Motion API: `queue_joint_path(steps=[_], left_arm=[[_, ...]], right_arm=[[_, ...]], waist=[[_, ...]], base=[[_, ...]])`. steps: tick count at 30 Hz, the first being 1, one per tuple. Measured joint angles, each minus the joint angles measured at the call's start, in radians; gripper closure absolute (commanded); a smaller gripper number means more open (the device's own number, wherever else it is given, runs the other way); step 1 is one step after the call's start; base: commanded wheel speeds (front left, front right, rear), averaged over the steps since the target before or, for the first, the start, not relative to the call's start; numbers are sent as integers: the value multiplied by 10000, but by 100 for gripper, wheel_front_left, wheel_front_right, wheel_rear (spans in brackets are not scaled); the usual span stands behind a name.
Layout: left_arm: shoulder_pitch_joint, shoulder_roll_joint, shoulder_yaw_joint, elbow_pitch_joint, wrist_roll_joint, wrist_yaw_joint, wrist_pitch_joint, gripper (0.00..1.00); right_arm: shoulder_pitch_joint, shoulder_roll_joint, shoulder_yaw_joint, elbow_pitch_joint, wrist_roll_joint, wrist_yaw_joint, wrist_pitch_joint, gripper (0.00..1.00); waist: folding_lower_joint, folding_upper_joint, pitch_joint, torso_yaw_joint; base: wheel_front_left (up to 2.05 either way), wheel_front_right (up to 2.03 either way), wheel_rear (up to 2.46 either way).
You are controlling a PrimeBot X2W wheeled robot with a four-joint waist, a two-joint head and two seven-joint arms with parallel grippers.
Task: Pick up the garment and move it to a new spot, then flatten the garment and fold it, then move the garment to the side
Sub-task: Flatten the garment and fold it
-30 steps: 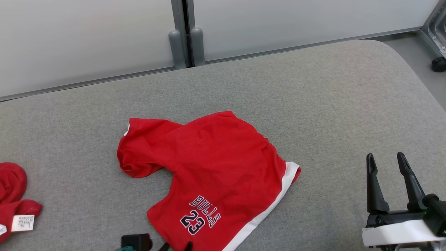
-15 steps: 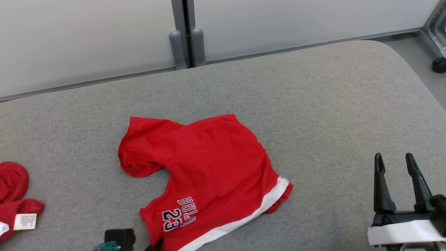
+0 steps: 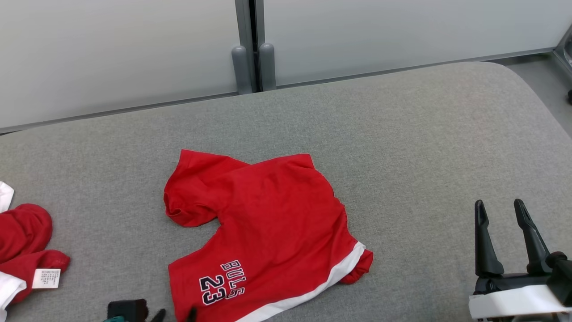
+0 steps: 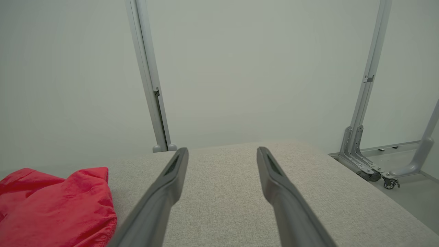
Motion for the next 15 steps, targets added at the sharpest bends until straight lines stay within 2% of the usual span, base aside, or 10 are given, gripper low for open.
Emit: queue_joint_path(steps=[2,3,4,5,8,12,15], left_arm=[[86,59,81,-56,31,77,-155,0],[323,84,414,-201,102,355,-731,0],[323,84,414,-201,102,355,-731,0],[539,198,566,-349,326,453,-1287,0],[738,174,811,-460,428,571,-1870,0],[934,161,1039,-451,1118,662,-2894,0],[930,-171,1450,-412,1797,558,-3147,0]], right_arm=[[29,-2,-48,-6,-19,-2,0,0],[96,-4,-159,-40,-123,0,0,0],[96,-4,-159,-40,-123,0,0,0],[153,-8,-255,-117,-228,-2,-2,0],[215,-65,-353,-203,-336,-2,0,0],[414,-307,-516,-282,-433,0,0,0],[515,-453,-627,-270,-451,-2,0,0]], waist=[[0,0,-41,14],[0,0,-122,45],[0,0,-122,45],[0,0,-227,90],[0,0,-335,165],[0,0,-603,366],[0,0,-799,559]], base=[[0,0,0],[0,0,0],[0,0,0],[0,0,0],[0,0,0],[0,0,0],[0,0,0]])
